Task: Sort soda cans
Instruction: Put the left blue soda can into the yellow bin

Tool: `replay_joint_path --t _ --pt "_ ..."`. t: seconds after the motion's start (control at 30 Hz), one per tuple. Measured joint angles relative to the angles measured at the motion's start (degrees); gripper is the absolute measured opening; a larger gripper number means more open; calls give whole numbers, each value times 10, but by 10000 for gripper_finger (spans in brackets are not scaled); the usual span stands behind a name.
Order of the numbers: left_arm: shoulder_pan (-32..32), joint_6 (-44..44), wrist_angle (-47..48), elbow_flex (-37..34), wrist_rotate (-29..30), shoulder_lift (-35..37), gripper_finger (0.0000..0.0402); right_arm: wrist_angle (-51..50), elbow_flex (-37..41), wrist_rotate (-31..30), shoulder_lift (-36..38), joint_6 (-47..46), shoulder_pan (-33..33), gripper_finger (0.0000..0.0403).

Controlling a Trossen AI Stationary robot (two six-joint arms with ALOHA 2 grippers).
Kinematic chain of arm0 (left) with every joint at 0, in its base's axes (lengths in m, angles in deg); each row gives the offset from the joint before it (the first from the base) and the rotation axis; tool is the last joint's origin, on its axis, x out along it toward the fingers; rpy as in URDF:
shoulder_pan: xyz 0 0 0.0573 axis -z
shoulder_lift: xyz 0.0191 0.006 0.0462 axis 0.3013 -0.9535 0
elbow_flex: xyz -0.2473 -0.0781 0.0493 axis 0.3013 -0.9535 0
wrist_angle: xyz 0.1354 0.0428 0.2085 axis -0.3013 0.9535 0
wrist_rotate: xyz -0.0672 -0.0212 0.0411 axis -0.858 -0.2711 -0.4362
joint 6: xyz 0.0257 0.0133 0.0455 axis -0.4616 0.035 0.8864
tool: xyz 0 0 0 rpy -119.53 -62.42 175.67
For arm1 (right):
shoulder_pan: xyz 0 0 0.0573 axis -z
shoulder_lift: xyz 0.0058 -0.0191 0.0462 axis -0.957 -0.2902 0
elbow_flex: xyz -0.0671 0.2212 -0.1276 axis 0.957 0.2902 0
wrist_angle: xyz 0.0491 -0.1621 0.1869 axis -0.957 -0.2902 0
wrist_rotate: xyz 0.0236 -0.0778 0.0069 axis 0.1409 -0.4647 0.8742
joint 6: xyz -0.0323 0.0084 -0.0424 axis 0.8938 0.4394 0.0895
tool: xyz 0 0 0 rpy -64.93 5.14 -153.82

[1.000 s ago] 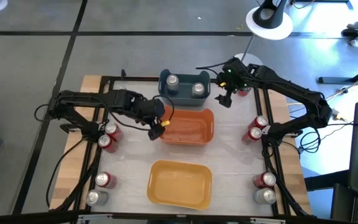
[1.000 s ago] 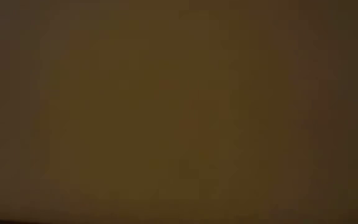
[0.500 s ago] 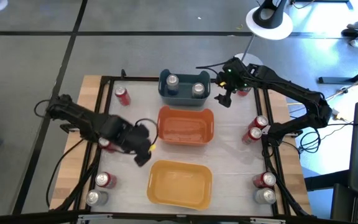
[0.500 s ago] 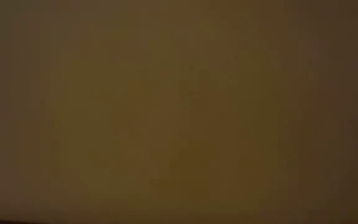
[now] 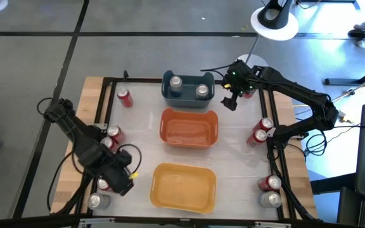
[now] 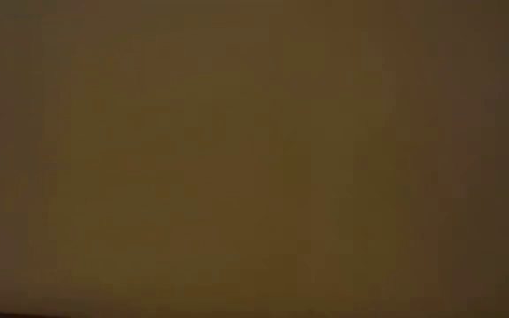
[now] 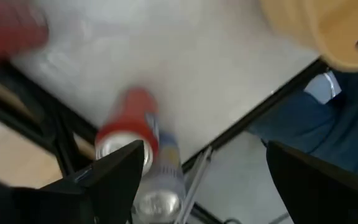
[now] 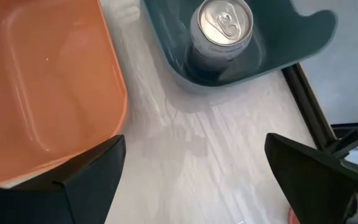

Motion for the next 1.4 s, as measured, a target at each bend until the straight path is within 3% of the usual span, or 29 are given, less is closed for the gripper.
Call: replay_joint_path --t 0.3,0.53,0.97,1.1,1.4 --pt "107 -102 -18 0 -53 -42 327 3 0 0 0 -25 -1 383" --pt "160 -103 -16 0 -53 -101 327 17 0 0 0 -22 -1 383" --pt "196 -113 -24 -34 -72 -121 327 26 0 0 0 -21 -1 383" --pt "198 -114 -109 -81 -77 -106 327 25 0 0 0 -21 -1 383" --pt "199 -83 -190 -148 -112 -103 327 37 0 0 0 -21 -1 383"
